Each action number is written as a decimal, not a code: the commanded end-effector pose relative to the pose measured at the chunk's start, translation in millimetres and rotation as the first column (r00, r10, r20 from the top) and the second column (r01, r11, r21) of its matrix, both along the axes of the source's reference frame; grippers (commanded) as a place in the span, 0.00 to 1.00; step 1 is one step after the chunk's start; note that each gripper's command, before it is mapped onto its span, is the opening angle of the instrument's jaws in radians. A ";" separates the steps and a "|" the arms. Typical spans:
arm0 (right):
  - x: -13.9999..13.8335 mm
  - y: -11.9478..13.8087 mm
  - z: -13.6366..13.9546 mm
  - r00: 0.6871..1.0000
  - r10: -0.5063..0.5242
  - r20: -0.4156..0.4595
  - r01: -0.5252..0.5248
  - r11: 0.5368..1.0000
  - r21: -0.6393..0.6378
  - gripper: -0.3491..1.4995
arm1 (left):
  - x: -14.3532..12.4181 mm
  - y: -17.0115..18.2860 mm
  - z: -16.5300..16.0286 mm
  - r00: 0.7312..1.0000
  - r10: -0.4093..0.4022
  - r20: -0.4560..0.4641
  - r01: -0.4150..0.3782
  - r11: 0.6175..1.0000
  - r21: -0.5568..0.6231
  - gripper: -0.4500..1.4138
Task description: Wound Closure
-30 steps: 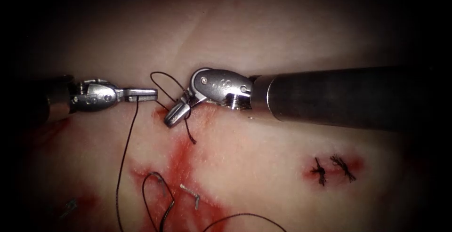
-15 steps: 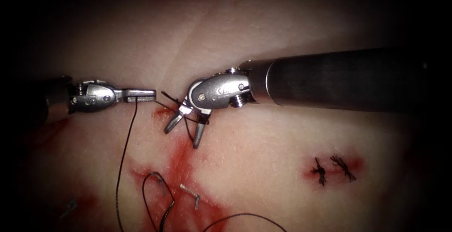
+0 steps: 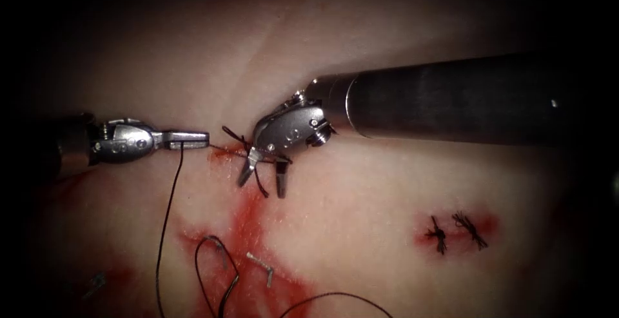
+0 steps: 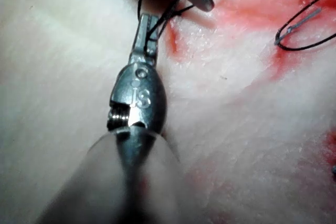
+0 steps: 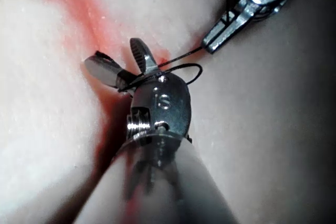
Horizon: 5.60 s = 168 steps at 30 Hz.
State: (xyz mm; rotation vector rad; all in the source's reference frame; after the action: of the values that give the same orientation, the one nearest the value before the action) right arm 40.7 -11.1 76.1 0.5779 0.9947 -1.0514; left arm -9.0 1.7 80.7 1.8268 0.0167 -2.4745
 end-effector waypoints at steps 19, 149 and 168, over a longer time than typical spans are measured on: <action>1.4 -2.0 2.2 0.998 -0.063 -0.018 0.061 0.995 -0.085 0.54 | -0.5 -0.3 0.8 1.000 -0.005 -0.005 0.005 1.000 0.013 0.00; -2.4 14.2 0.0 0.653 0.740 0.163 -0.757 0.633 0.162 0.98 | -12.3 -22.9 -21.5 0.966 0.239 0.100 -0.243 0.969 0.037 0.00; -3.0 5.1 -2.1 0.502 0.862 0.073 -0.820 0.447 0.358 0.24 | -3.3 -6.1 -27.9 0.999 0.015 0.034 -0.005 0.967 -0.255 0.00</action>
State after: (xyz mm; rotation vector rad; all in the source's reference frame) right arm 36.9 -5.6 73.4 0.2018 1.3846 0.0325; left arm -11.8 -4.2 52.1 1.7596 -0.2792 -2.3038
